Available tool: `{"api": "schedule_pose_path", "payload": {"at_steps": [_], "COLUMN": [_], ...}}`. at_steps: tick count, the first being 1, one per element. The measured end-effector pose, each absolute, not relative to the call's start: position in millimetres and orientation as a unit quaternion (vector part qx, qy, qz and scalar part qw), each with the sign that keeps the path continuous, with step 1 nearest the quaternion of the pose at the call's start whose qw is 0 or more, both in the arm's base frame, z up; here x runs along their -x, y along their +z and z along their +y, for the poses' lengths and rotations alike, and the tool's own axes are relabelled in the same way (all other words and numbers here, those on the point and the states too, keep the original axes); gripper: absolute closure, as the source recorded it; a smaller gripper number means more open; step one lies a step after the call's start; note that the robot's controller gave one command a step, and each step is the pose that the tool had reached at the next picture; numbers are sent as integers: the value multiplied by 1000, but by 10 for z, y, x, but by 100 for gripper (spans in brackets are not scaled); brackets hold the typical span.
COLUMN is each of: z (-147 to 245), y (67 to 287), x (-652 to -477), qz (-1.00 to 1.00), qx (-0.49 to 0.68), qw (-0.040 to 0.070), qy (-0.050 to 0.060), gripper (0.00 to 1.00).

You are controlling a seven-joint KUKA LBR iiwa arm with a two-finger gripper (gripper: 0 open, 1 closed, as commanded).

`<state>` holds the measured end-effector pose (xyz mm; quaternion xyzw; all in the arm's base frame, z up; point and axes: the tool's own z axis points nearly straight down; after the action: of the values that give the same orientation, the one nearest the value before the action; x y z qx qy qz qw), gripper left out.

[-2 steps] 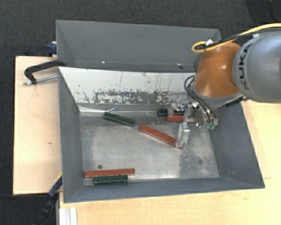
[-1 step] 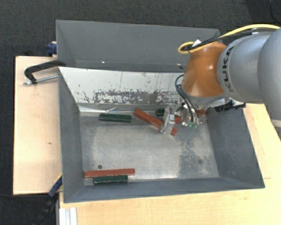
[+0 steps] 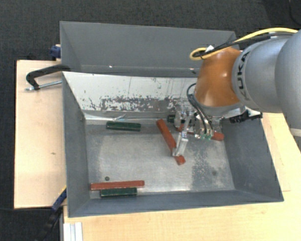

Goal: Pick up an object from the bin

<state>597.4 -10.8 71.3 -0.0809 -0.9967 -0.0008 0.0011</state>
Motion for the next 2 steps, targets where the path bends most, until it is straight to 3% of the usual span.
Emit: {"api": "schedule_pose_path", "payload": {"at_steps": [1, 2], "z": [-108, 58], "y": [709, 816], "x": [-5971, -5804], "qz": [-997, -979], "qx": [81, 204], "qw": [2, -3], "qy": [-1, -1], "gripper": [0, 100]}}
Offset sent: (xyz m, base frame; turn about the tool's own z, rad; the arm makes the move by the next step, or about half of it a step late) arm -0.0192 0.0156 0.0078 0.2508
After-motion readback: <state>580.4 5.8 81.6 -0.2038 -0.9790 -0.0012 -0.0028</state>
